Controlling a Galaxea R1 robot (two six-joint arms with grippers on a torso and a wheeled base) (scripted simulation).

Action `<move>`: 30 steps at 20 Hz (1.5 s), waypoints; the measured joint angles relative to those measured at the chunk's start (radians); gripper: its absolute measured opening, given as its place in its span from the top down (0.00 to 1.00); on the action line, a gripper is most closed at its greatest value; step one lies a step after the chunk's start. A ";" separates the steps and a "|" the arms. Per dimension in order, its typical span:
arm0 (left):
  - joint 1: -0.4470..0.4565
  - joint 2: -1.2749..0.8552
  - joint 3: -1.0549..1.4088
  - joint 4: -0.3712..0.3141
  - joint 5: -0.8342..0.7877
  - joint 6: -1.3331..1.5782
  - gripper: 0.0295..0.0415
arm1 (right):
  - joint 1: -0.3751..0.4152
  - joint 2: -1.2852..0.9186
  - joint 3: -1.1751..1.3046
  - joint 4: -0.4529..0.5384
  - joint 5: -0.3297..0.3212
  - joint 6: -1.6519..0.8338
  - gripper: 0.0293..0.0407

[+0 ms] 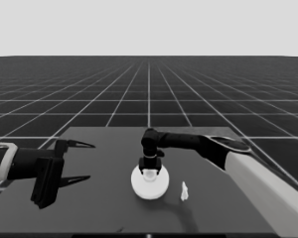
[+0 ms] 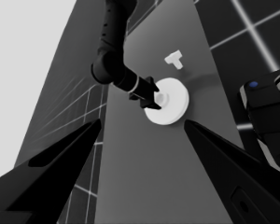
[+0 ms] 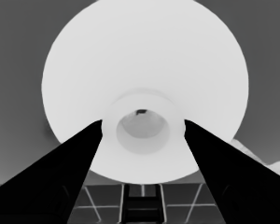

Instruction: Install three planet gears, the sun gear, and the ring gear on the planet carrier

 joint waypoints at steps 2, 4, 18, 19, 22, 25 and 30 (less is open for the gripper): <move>0.000 0.000 0.000 0.000 0.000 0.000 0.25 | -0.002 0.000 0.000 0.000 0.000 0.016 0.54; 0.000 0.000 0.000 0.000 0.000 0.000 0.25 | -0.003 0.000 0.000 0.000 0.000 0.033 0.54; 0.000 0.000 0.000 0.000 0.000 0.000 0.25 | -0.003 0.000 0.000 0.000 0.000 0.154 0.54; 0.000 0.000 0.000 0.000 0.000 0.000 0.25 | -0.003 0.000 0.000 0.000 0.000 0.163 0.54; 0.000 0.000 0.000 0.000 0.000 0.000 0.25 | -0.003 0.000 0.000 0.000 0.000 0.189 0.54; 0.000 0.000 0.000 0.000 0.000 0.000 0.25 | -0.003 0.000 0.000 0.000 0.000 0.216 0.54; 0.000 0.000 0.000 0.000 0.000 0.000 0.25 | -0.003 0.000 0.000 0.000 0.000 0.259 0.54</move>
